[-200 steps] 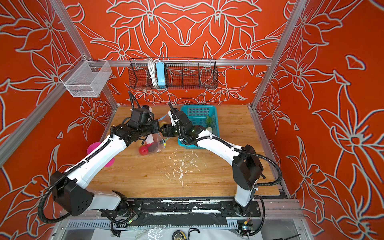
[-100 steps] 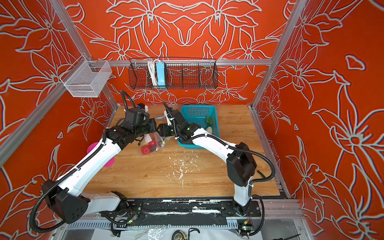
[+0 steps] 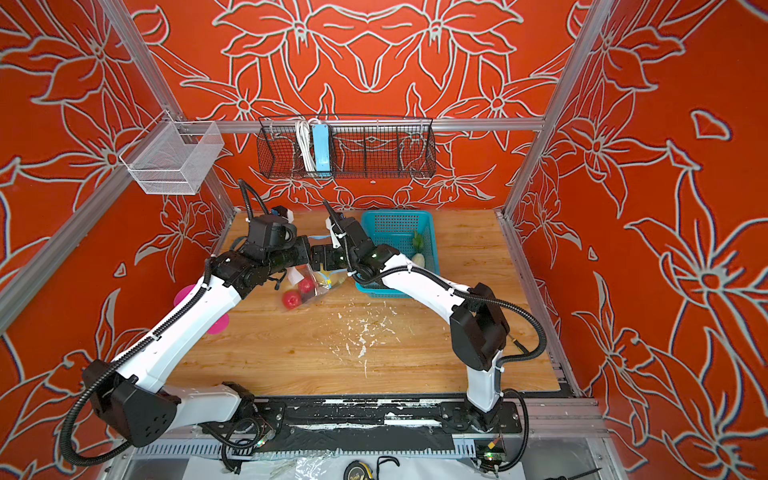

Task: Place the food in the zip-top bag and seal the zipper
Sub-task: 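Open the right gripper to drop the potato into the bag, then withdraw the right gripper from the bag back over the basket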

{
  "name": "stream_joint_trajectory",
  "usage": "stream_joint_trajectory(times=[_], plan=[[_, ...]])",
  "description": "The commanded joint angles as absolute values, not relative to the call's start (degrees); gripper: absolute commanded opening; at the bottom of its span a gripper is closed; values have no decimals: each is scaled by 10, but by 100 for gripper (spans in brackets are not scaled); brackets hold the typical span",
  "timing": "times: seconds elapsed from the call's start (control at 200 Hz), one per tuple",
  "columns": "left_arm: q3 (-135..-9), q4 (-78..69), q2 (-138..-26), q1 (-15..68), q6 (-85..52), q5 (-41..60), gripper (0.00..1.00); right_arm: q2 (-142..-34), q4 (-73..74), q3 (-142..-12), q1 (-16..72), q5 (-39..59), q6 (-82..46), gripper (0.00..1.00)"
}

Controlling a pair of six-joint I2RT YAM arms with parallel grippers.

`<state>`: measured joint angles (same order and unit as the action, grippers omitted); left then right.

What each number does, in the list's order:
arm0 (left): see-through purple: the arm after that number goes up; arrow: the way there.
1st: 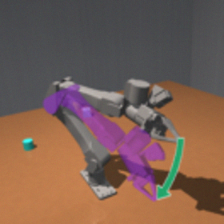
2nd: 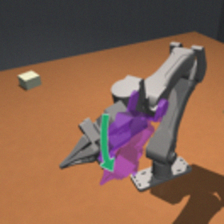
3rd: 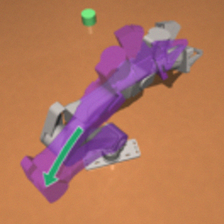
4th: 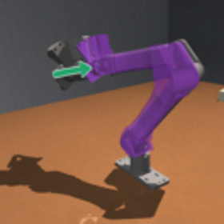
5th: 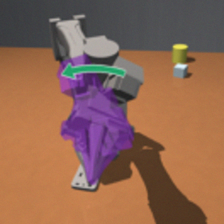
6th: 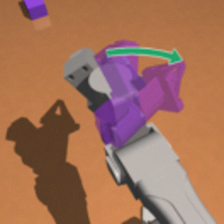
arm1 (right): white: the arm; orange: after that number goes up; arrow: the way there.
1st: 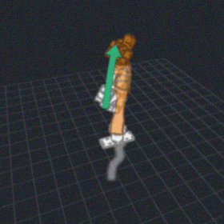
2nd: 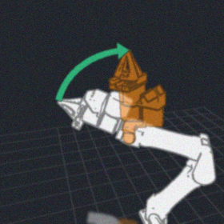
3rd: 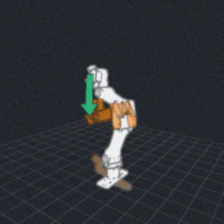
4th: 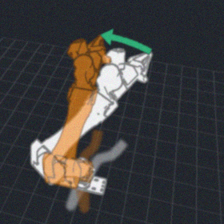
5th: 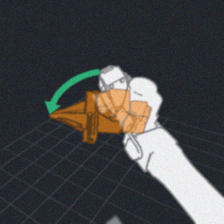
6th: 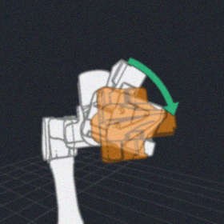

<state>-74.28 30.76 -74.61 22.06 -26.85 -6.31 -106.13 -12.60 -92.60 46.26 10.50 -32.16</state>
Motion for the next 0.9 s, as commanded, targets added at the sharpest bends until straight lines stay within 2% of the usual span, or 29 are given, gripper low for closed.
stream_joint_trajectory(times=[0.0, 0.586, 0.746, 0.896], plan=[[-744, 301, -741, 217, -268, -67, 0, -1030, -115, -922, 468, 105, -320, 98], [-744, 301, -750, 210, -270, -65, 0, -920, -154, -855, 468, 26, -258, 98], [-743, 298, -752, 209, -270, -63, 0, -906, -138, -831, 468, 30, -260, 98], [-743, 298, -756, 208, -271, -60, 0, -878, -135, -800, 468, -9, -266, 98]])
